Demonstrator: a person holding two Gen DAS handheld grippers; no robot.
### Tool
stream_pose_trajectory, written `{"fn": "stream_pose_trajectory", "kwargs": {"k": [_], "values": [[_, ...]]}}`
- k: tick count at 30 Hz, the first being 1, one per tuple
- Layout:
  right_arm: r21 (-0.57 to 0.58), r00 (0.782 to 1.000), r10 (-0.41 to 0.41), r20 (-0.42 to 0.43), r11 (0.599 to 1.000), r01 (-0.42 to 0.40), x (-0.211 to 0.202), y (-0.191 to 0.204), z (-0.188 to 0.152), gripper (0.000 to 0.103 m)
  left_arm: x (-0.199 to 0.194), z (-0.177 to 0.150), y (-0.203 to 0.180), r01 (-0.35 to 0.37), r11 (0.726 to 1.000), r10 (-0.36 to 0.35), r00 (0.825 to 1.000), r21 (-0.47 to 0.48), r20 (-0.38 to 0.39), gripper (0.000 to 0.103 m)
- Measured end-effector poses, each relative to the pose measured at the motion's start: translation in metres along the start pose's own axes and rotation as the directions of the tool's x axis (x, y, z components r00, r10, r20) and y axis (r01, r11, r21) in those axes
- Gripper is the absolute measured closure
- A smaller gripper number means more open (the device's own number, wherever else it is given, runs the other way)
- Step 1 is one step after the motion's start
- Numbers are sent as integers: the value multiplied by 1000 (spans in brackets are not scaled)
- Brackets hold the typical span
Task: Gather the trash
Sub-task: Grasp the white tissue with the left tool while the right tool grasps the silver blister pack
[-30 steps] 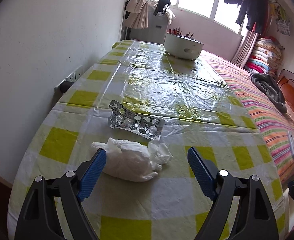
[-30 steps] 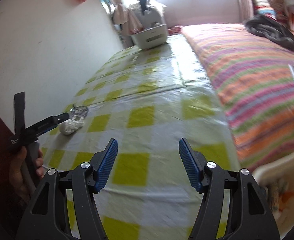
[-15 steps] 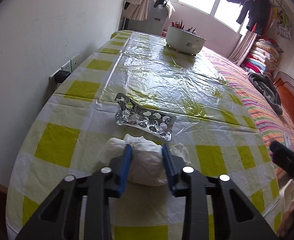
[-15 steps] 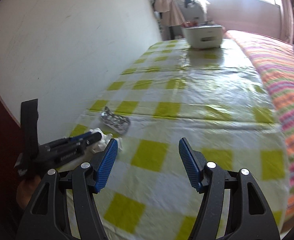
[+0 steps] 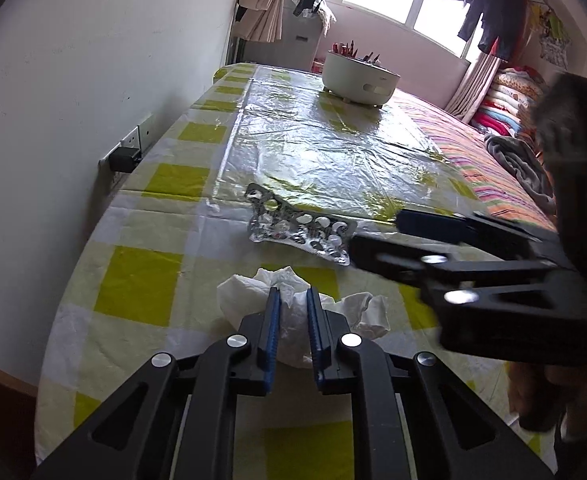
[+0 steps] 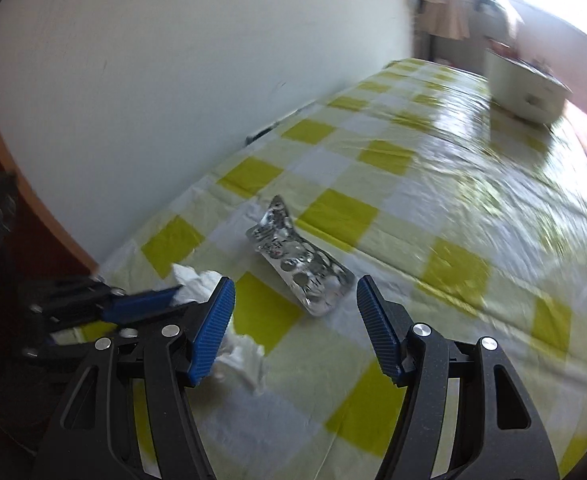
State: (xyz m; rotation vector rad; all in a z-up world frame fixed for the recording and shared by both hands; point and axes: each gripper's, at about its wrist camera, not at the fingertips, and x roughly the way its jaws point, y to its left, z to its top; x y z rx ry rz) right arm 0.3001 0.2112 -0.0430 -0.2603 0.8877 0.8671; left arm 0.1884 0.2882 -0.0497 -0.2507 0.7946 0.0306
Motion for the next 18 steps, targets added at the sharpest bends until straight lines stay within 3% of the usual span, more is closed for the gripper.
{"fn": "stream_pose_trajectory", "kwargs": {"k": [8,12,15,17,18], "values": [[-216,994,-42,-97,976,20,42,11,22,40,-8,-2,17,-18,1000,18,1000,-19,2,90],[-257,986,-65,-155,966,24,59,11,27,43,-8,-4,15,-20,1000,20,1000,-9,-1,89],[-262,984,-63,-167,965,18,62,7,29,64,-8,-4,14,-20,1000,20,1000,-8,-1,89],[-253,984,-77,-162,967,34,61,4,31,86,-9,-4,16,-18,1000,18,1000,-13,-2,89],[-243,985,-67,-159,970,27,59,2,31,88,-9,-5,16,-17,1000,17,1000,-16,-3,89]]}}
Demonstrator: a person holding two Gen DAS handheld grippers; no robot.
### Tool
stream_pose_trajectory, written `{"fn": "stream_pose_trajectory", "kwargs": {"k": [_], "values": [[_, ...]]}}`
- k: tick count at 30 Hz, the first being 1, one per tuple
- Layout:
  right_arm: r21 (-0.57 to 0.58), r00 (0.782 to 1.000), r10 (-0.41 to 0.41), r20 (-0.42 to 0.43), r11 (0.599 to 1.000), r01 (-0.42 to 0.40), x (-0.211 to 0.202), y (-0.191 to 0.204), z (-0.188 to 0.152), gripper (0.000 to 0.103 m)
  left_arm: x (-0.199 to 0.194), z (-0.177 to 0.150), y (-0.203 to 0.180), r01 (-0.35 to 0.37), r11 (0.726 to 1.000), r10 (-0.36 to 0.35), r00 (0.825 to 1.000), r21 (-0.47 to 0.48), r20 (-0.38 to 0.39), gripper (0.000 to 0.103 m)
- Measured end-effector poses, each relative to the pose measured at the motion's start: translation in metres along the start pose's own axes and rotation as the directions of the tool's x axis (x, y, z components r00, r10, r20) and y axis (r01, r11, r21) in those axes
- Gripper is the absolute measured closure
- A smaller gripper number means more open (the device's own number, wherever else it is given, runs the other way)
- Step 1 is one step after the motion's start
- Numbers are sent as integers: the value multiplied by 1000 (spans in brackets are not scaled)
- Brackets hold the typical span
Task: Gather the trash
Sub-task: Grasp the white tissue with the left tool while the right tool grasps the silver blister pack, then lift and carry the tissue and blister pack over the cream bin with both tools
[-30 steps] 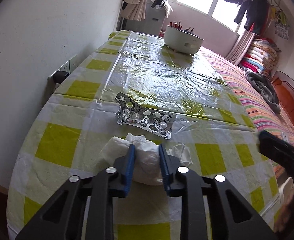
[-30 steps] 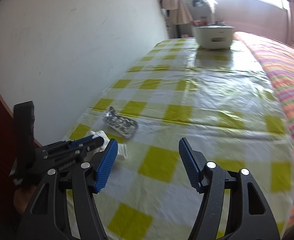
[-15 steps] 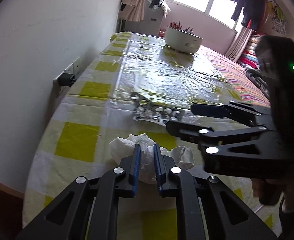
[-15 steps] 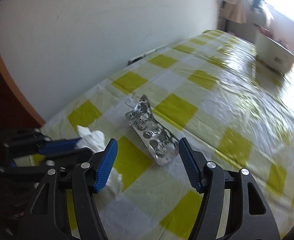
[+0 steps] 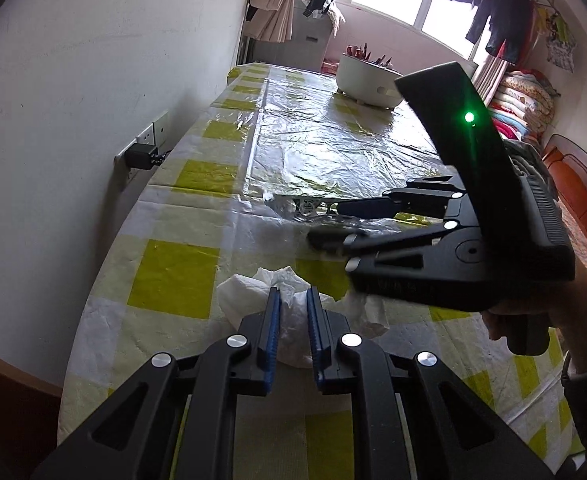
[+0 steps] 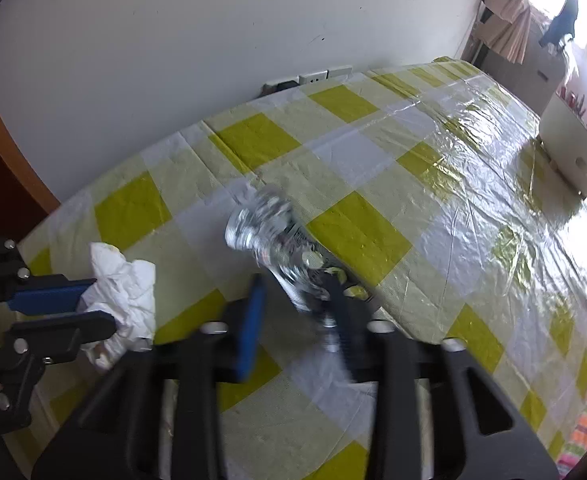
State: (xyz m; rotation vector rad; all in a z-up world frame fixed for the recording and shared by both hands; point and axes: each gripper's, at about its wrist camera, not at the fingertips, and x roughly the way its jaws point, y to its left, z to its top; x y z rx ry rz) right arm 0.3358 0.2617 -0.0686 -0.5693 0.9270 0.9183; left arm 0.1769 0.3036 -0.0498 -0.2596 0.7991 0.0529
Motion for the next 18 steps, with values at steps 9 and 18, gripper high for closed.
{"fn": "stream_pose_trajectory", "kwargs": {"k": [9,18], "values": [[135,993,-8,120,991,-8,-30,-18,-17,99,-2,0,-2,-3,1000,3,1000,-1,-5,89],[220,984,-11,177,975,-29,-71,-1,-75,99,-4,-2,-21,26,999,-26,1000,40,2,89]]}}
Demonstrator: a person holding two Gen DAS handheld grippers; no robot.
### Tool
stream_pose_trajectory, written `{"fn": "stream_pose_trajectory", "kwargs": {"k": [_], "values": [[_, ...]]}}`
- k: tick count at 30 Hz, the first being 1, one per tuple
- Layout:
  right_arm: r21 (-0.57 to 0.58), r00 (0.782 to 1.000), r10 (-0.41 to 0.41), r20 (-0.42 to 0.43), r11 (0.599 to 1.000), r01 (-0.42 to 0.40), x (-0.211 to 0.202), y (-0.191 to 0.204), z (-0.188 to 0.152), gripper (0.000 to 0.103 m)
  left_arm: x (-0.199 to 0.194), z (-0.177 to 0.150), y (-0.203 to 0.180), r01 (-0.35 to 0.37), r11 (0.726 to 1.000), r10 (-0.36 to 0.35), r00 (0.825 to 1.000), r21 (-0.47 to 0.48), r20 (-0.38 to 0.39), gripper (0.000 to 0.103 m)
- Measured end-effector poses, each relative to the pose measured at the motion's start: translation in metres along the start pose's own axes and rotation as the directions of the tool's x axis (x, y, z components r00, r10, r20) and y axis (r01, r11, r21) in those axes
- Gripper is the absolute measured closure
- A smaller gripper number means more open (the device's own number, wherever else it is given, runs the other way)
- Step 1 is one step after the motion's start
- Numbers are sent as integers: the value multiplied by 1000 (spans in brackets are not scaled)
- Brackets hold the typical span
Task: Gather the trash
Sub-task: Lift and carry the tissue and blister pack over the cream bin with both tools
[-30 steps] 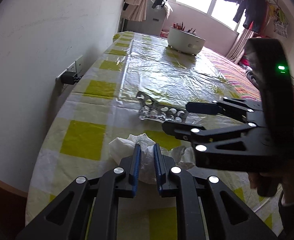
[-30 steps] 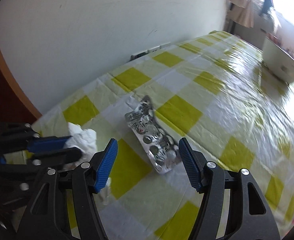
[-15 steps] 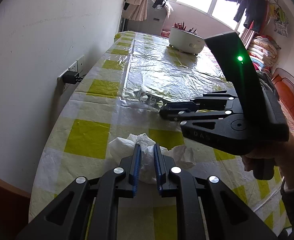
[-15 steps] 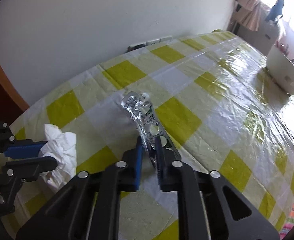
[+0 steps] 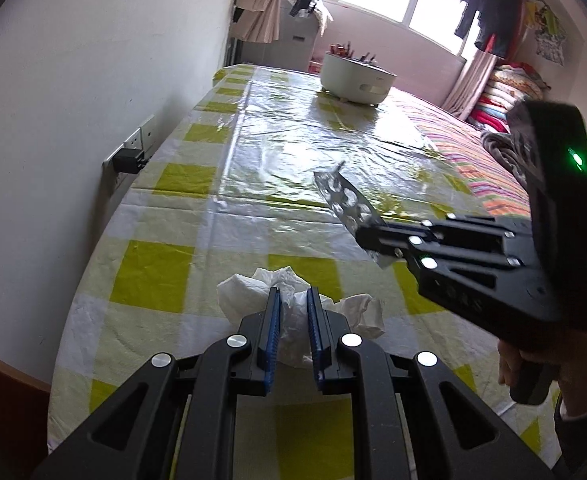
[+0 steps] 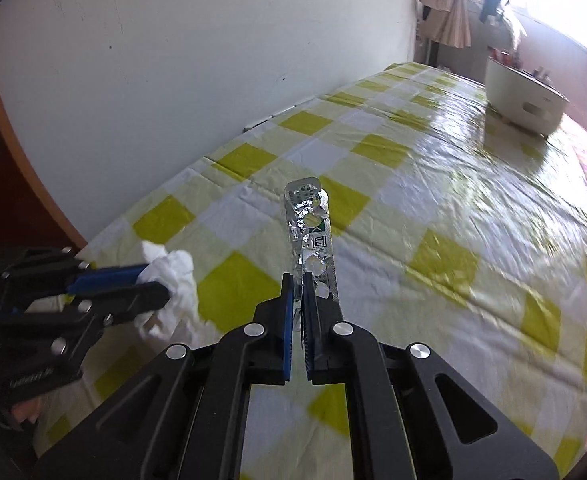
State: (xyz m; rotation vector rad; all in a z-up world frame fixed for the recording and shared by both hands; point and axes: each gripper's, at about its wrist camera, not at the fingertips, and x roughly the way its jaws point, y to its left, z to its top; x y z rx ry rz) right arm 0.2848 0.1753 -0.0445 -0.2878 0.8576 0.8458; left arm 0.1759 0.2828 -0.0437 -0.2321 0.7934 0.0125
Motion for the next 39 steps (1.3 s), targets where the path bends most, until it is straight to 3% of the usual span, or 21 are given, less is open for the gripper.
{"fn": "stream_pose_trajectory", "kwargs": {"k": [18,24,39], "values": [[211,989,-65,130,977,37,-121,-37,-98,99,-9,-11,-63,66,992,-66,998,108,-1,89],[283,985,-83,153,959,37,-141,-51,-122,99,-12,-18,-92,96,983,-96,995,158,-5,89],[329,972,-162,167,939,100,-185,-72,-161,99,-10,-34,-156,167,955,-160,986,246,-49,89]]}}
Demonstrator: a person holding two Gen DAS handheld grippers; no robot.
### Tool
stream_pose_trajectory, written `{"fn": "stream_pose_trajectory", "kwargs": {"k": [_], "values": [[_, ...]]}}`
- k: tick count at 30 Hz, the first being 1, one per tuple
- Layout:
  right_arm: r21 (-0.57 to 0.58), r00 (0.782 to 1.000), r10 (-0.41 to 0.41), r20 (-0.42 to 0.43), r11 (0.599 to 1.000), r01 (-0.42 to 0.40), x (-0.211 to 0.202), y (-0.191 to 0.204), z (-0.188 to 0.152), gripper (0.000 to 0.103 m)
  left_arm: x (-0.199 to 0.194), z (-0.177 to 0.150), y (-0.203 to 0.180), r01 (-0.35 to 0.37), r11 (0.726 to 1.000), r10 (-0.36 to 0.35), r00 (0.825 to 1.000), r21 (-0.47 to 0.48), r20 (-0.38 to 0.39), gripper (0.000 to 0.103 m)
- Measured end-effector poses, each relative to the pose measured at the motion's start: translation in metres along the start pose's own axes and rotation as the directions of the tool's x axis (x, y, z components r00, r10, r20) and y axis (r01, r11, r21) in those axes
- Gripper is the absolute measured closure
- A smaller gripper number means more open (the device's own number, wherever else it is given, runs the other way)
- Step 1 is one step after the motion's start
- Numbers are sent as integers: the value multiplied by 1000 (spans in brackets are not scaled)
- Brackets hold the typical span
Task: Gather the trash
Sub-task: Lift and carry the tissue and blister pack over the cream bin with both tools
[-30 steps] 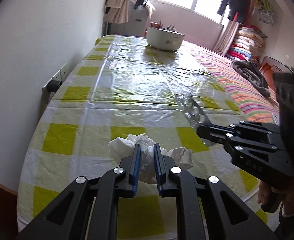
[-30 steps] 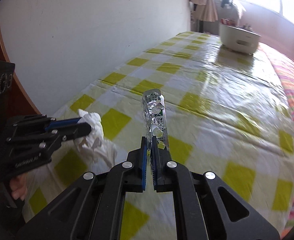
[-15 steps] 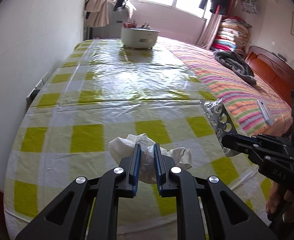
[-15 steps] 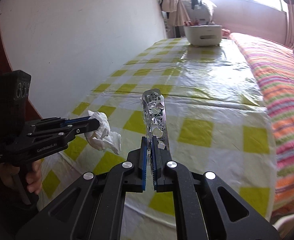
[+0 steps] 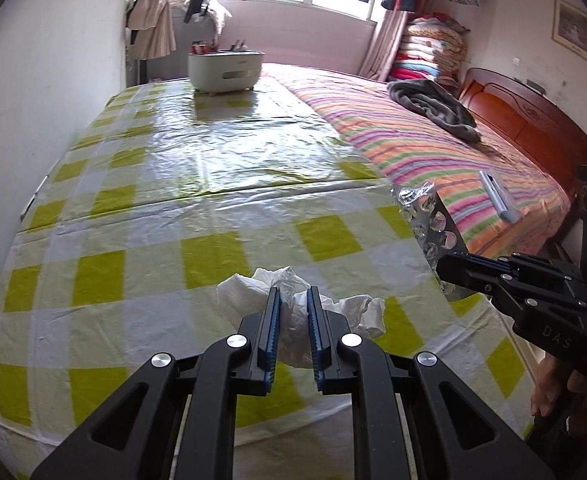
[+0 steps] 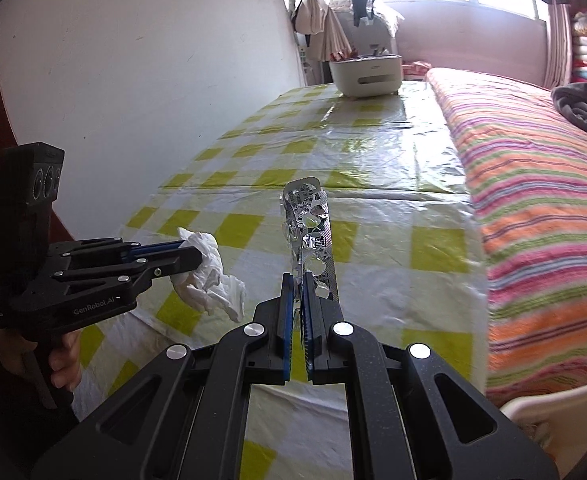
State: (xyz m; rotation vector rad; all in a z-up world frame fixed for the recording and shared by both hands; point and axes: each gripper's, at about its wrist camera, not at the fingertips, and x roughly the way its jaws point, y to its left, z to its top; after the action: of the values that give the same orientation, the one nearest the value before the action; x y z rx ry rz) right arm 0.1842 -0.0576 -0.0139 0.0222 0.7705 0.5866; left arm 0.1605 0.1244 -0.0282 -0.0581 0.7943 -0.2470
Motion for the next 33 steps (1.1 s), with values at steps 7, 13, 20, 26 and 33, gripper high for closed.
{"fn": "stream_pose_trajectory", "kwargs": {"k": [7,13,20,26,33], "values": [[38,999,-42,12,998,42,-21,-29,-15,98,9,-3,-31,24,998,-22,999,50,-26,89],[61,996,-74,43,996,72,-47,-42,-19,98,10,-5,-55,45,996,-44,999,78,-24,89],[96,992,-101,70,991,94,-72,-54,-32,98,9,-6,-87,76,991,-73,997,114,-25,89],[132,988,-132,84,984,120,-90,-72,-47,98,16,-11,-116,98,983,-91,995,156,-47,89],[171,978,-173,115,974,152,-115,-88,-56,97,17,-15,-146,130,972,-120,991,198,-59,89]]}}
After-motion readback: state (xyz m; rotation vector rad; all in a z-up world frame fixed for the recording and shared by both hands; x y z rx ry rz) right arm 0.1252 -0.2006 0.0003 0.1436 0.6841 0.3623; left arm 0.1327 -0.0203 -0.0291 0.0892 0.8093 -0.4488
